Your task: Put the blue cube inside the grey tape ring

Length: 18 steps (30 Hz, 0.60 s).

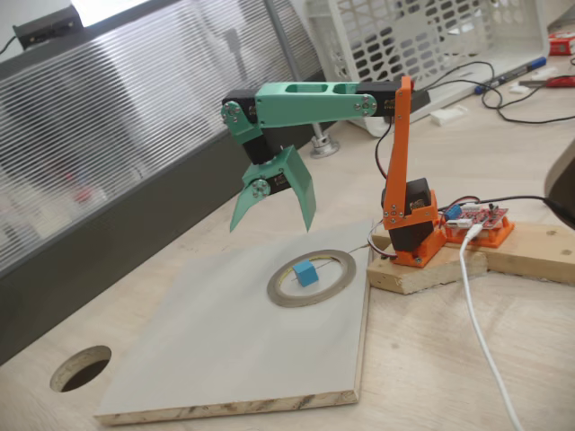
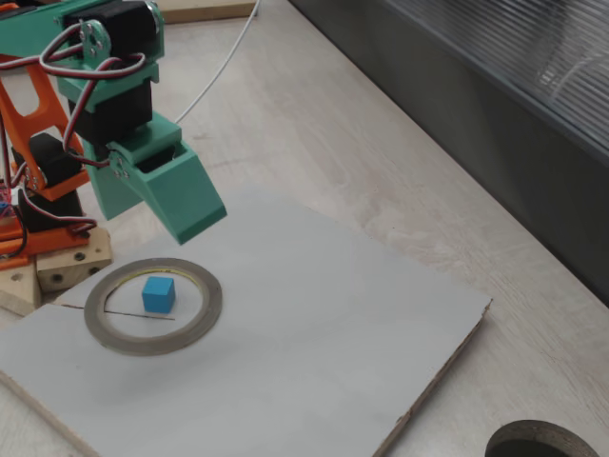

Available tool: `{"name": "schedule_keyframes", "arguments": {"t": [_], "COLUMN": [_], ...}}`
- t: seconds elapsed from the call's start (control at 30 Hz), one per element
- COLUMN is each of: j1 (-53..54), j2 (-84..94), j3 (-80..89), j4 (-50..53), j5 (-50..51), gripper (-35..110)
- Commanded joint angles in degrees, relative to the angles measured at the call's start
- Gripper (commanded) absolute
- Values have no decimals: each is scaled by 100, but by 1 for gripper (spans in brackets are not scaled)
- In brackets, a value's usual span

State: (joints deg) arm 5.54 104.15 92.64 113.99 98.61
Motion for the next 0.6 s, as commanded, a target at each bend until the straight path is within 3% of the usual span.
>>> {"name": "schedule_keyframes", "arguments": {"t": [0.0,0.4,0.57], "j1": [35,88,44], "j2": [44,-158,-167], "j3": [-105,-97,-105], "j4": [158,149,149], "j5": [26,44,88], "gripper": [93,90,67]}}
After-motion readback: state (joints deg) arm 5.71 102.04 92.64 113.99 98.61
